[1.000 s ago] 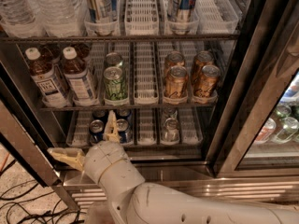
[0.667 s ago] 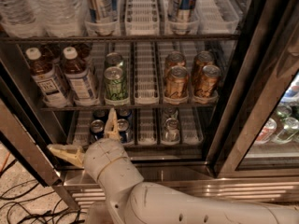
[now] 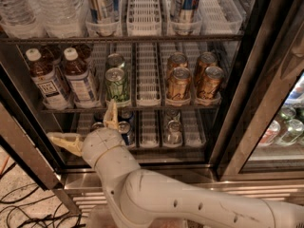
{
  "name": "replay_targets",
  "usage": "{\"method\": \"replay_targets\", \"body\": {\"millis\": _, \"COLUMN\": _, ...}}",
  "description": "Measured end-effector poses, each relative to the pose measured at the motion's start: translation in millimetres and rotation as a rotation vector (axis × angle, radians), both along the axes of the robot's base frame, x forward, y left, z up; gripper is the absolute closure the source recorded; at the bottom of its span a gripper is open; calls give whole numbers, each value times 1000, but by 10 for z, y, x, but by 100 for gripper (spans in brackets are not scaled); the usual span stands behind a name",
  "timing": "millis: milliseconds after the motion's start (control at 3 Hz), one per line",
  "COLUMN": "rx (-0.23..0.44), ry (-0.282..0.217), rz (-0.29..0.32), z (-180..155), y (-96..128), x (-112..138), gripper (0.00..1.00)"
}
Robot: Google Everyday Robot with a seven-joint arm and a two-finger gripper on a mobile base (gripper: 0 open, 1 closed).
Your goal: Pick blue plastic bottle from middle shelf of fridge
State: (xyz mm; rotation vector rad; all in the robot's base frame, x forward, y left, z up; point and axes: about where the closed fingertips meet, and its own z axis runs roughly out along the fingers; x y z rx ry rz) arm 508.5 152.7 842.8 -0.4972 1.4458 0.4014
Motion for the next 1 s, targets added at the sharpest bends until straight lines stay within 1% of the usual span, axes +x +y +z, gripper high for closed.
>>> {"method": "replay_targets", "body": {"millis": 333, "rx": -6, "ry": 4, "rz": -1, "z": 25, "y": 10, "x": 164, "gripper": 0}}
{"method": "replay_targets", "body": {"millis": 667, "rx": 11, "ry": 5, "rz": 23, "z": -56, "y": 65, "x": 315, "gripper": 0}}
{"method": "replay_targets", "body": {"millis": 1000, "rx": 11, "ry": 5, "rz": 23, "z": -57, "y": 65, "x": 316, "gripper": 0}}
